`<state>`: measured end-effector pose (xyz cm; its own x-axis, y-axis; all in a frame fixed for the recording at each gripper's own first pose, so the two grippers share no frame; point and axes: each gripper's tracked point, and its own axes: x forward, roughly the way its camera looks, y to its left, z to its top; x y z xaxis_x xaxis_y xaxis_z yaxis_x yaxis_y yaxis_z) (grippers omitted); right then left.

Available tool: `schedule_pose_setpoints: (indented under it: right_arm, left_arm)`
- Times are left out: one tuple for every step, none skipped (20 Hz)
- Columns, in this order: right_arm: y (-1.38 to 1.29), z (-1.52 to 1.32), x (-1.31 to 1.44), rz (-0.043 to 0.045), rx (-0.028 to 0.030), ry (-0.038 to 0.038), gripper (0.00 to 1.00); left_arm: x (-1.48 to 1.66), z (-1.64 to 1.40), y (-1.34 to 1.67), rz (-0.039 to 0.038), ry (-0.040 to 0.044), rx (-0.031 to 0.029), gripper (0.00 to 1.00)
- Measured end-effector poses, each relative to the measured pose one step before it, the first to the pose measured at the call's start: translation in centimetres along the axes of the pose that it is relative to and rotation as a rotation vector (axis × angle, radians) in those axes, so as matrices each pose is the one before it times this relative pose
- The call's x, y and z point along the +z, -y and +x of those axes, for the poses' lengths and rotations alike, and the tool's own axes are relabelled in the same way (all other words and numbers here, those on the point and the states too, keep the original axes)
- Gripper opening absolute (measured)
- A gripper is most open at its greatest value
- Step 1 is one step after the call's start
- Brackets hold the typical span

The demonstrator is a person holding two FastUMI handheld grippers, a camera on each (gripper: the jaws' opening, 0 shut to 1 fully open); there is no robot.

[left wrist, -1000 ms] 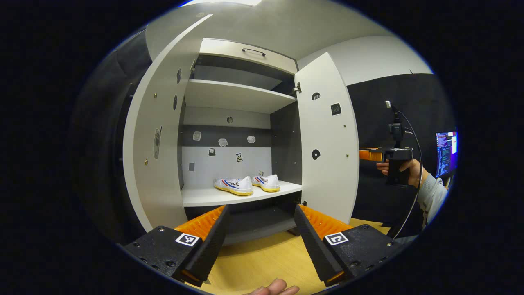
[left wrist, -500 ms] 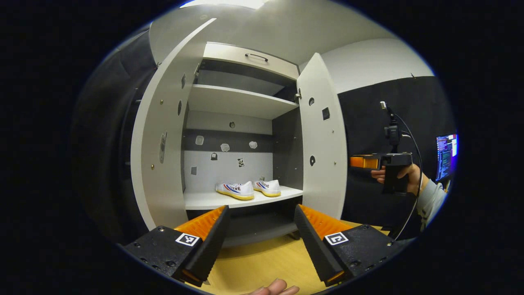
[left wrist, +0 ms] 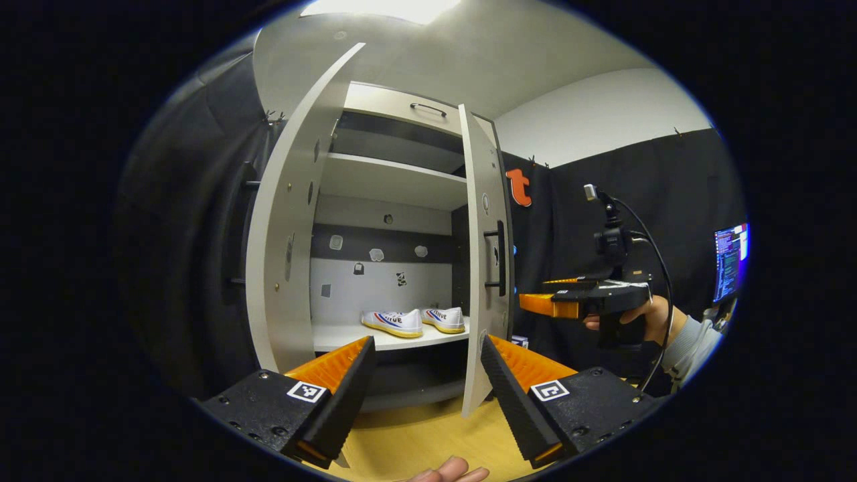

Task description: Grab one shoe with the right hand and put it into the shoe cabinet, grab the other shoe with the left hand and put it into the shoe cabinet; then close the right door with the right hand and the left door with the left hand.

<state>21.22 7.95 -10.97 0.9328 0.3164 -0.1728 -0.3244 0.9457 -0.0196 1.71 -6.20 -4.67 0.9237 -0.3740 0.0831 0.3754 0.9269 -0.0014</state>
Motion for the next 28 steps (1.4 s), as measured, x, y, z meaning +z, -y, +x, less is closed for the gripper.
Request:
schedule_pose_setpoints:
  right_arm:
    - [-0.321, -0.006, -0.104, 0.00756, 0.00636, 0.00532, 0.96]
    - [-0.475, -0.126, -0.046, 0.00633, 0.00741, 0.00618, 0.96]
    - [-0.488, -0.125, -0.086, 0.00918, 0.00809, 0.01210, 0.96]
    - [-0.262, -0.106, -0.127, 0.01681, 0.00751, 0.01782, 0.97]
    - [-0.176, 0.016, -0.557, 0.02693, 0.01085, 0.00229, 0.96]
    - [-0.468, -0.011, -0.670, 0.03697, 0.02258, -0.00473, 0.96]
    - [-0.356, 0.101, -0.675, 0.02715, 0.01971, -0.00977, 0.96]
    - [-0.123, 0.137, -0.268, 0.02019, 0.01311, 0.00094, 0.96]
    - [-0.013, 0.027, -0.192, 0.01608, 0.00161, 0.00341, 0.97]
    - [-0.064, -0.110, -0.190, 0.00941, 0.00161, 0.00195, 0.96]
    - [-0.163, -0.300, -0.314, 0.00751, 0.00184, 0.00121, 0.96]
    - [-0.194, -0.385, -0.113, 0.00797, 0.00490, 0.00720, 0.96]
    - [-0.507, -0.465, -0.136, 0.00672, 0.01273, 0.01010, 0.96]
    - [-0.423, -0.492, -0.120, 0.00361, 0.01052, 0.00755, 0.96]
    - [-0.362, -0.531, -0.139, 0.00335, 0.00592, 0.00708, 0.96]
    - [-0.332, -0.598, 0.023, 0.00576, 0.00624, 0.00708, 0.96]
    - [-0.197, -0.645, 0.278, 0.01418, -0.00320, 0.01651, 0.96]
    - [-0.035, -0.637, 0.554, 0.02524, -0.00849, 0.02141, 0.96]
    - [-0.009, -0.728, 0.379, 0.01996, -0.00374, 0.01116, 0.95]
    - [0.052, -0.816, 0.517, 0.01964, -0.00401, 0.00980, 0.96]
    - [-0.056, -0.777, 0.557, 0.01354, 0.00145, 0.01199, 0.95]
    - [-0.232, -0.820, 0.596, 0.00640, 0.01303, 0.01500, 0.96]
    - [-0.102, -0.782, 0.553, 0.00384, 0.00501, 0.01598, 0.96]
    - [0.107, -0.839, 0.503, 0.00434, -0.00500, 0.01714, 0.96]
    - [0.155, -0.827, 0.506, 0.00620, -0.01077, 0.02018, 0.95]
    - [-0.030, -0.696, 0.576, 0.00781, -0.00391, 0.02033, 0.96]
    - [-0.299, -0.640, 0.293, 0.00031, 0.00789, 0.00555, 0.96]
    - [-0.255, -0.595, 0.094, -0.00511, 0.00849, -0.00495, 0.96]
  left_arm:
    - [0.017, -0.249, -0.181, 0.00128, -0.00227, 0.00563, 0.95]
    - [0.028, -0.235, -0.165, 0.00207, -0.00003, 0.00953, 0.95]
    - [-0.075, -0.352, -0.152, 0.00386, -0.00323, 0.01130, 0.95]
    - [-0.175, -0.414, -0.009, 0.00686, -0.00482, 0.00571, 0.95]
    - [-0.054, -0.652, -0.079, -0.00213, 0.00664, 0.00113, 0.95]
    - [-0.132, -0.546, -0.297, -0.01715, 0.00452, 0.00370, 0.95]
    - [-0.528, -0.907, -0.667, -0.02380, -0.00714, 0.01456, 0.95]
    - [-0.369, -0.973, -1.004, -0.02397, -0.00372, 0.02485, 0.95]
    - [-0.061, -0.999, -1.237, -0.01230, 0.00337, 0.03155, 0.95]
    - [-0.027, -0.738, -1.365, 0.01230, -0.00294, 0.03300, 0.95]
    - [-0.058, -0.677, -1.535, 0.02879, -0.00944, 0.03379, 0.95]
    - [0.449, -0.724, -1.626, 0.01172, 0.00800, 0.03838, 0.95]
    - [0.861, -0.694, -1.597, 0.01341, 0.01021, 0.03273, 0.95]
    - [0.608, -0.547, -1.555, 0.01497, 0.00930, 0.02934, 0.95]
    - [0.621, -0.328, -1.553, 0.01554, 0.00064, 0.02977, 0.95]
    - [0.482, 0.017, -1.628, 0.00714, -0.00376, 0.02844, 0.94]
    - [0.738, -0.181, -1.461, -0.00355, 0.00208, 0.02454, 0.94]
    - [0.847, -0.450, -1.401, -0.01824, 0.00478, 0.02086, 0.95]
    - [0.858, -0.110, -1.097, -0.00783, 0.00715, 0.00946, 0.95]
    - [0.628, 0.258, -1.555, -0.01304, -0.00046, 0.02952, 0.92]
    - [0.767, 0.481, -1.327, -0.00881, 0.00623, 0.02741, 0.92]
    - [0.953, 0.813, -1.346, -0.01089, 0.01647, 0.02751, 0.92]
    - [1.056, 0.776, -0.841, 0.00364, 0.01661, 0.01117, 0.92]
    - [0.654, 0.793, -0.287, 0.00761, 0.01382, 0.00394, 0.95]
    - [0.505, 0.852, -0.390, 0.01621, 0.00898, 0.00644, 0.96]
    - [0.179, 0.841, -0.595, 0.01837, -0.00168, 0.00803, 0.95]
    - [0.343, 0.945, -0.168, 0.01519, 0.00098, -0.00056, 0.92]
    - [0.113, 0.565, -0.106, 0.01547, -0.00476, -0.00329, 0.96]
